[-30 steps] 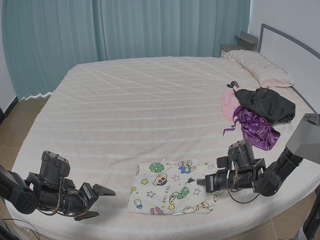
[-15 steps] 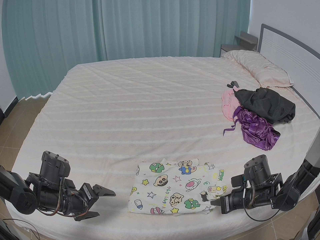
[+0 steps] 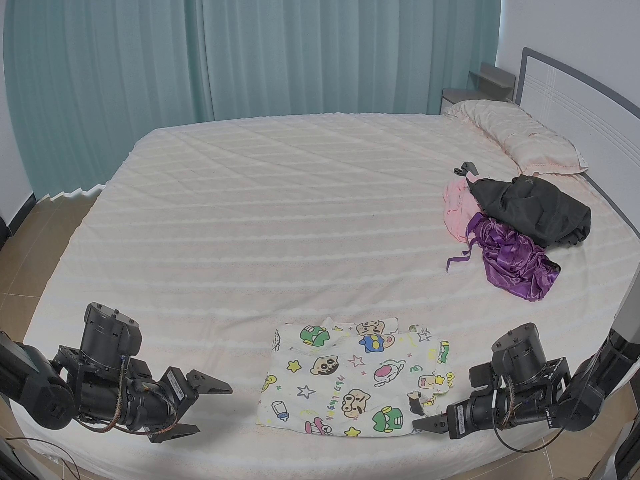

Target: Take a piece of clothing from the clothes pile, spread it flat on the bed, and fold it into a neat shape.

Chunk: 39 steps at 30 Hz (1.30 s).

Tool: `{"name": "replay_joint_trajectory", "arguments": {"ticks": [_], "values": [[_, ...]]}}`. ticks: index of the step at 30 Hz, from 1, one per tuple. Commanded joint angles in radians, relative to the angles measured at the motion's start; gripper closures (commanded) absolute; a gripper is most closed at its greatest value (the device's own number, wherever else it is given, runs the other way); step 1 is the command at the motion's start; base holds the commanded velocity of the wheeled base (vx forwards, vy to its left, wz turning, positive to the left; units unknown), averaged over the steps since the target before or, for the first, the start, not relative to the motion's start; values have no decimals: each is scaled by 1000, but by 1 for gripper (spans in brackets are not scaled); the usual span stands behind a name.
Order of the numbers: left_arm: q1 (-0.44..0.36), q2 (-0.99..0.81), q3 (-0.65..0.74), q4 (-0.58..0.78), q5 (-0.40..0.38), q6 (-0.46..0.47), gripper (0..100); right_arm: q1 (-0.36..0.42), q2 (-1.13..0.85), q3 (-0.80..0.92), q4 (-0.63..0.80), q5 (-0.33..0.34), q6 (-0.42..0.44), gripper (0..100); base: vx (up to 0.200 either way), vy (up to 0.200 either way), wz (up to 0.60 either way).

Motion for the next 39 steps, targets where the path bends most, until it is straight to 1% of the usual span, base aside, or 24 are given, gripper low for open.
{"name": "replay_joint_trajectory", "arguments": {"ticks": [1, 4, 6, 7, 8, 10, 12, 15, 16, 20, 22, 30, 34, 38, 39], "values": [[0, 3, 1, 0, 0, 0, 0, -1, -42, 11, -2, -27, 36, 0, 0, 0, 0], [0, 1, 1, 0, -2, 0, 0, -16, -96, 7, -2, -30, 77, 0, 0, 0, 0], [0, 3, 1, 0, -2, 0, 0, -42, -136, -4, -2, -23, 105, 0, 0, 0, 0], [0, 3, 1, 0, -2, 0, 0, -42, -136, -4, -2, -23, 105, 0, 0, 0, 0], [0, 3, 1, 0, 0, 0, 0, -65, -142, -35, 0, -23, 128, 0, 0, 0, 0], [0, 1, 1, 0, 0, 0, 0, -80, -133, -61, 8, -23, 143, 0, 0, 0, 0], [-1, 1, 1, 0, 0, 0, 0, -111, -91, -99, 12, -23, 168, 0, 0, 0, 0], [-1, 1, 1, 0, 0, 0, 0, -132, -5, -150, 6, -23, 194, 0, 0, 0, 0], [-1, 1, 1, 0, 0, 0, 0, -136, 7, -159, 6, -23, 202, 0, 0, 0, 0], [-1, 3, 3, 0, 0, 0, 0, -140, 102, -251, 6, -23, 287, 0, 0, 0, 0], [-1, 3, 3, 0, -2, 0, 0, -139, 128, -282, 11, -23, 307, 0, 0, 0, 0], [0, 1, 3, 0, -29, -2, 0, -136, 205, -331, 3, -23, 315, 0, 0, 0, 0], [0, 3, 3, 0, -34, 0, 0, -142, 209, -349, 1, -22, 318, 0, 0, 0, 0], [0, 6, 3, 0, -34, 0, 0, -145, 225, -392, 1, -22, 369, 0, 0, 0, 0], [0, 6, 3, 0, -34, 0, 0, -145, 226, -395, 0, -22, 369, 0, 0, 0, 0]]}}
